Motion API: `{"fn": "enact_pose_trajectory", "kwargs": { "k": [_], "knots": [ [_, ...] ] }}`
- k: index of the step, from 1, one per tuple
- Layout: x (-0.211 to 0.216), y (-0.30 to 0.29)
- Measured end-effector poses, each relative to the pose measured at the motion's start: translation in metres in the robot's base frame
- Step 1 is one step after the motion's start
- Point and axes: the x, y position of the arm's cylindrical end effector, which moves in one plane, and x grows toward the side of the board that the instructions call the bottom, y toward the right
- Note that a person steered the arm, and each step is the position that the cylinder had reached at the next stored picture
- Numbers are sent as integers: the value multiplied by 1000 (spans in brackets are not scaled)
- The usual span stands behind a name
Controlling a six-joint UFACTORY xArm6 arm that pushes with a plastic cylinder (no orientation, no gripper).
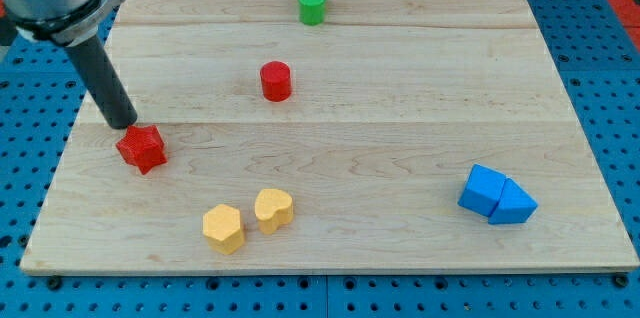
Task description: Separate the red blocks
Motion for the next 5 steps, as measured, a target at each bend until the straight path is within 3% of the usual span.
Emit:
{"fn": "enact_pose_trajectory", "kwargs": {
  "k": [1, 3, 4, 5],
  "knots": [
    [1, 60],
    [63, -24],
    [39, -5],
    [36, 110]
  ]
}}
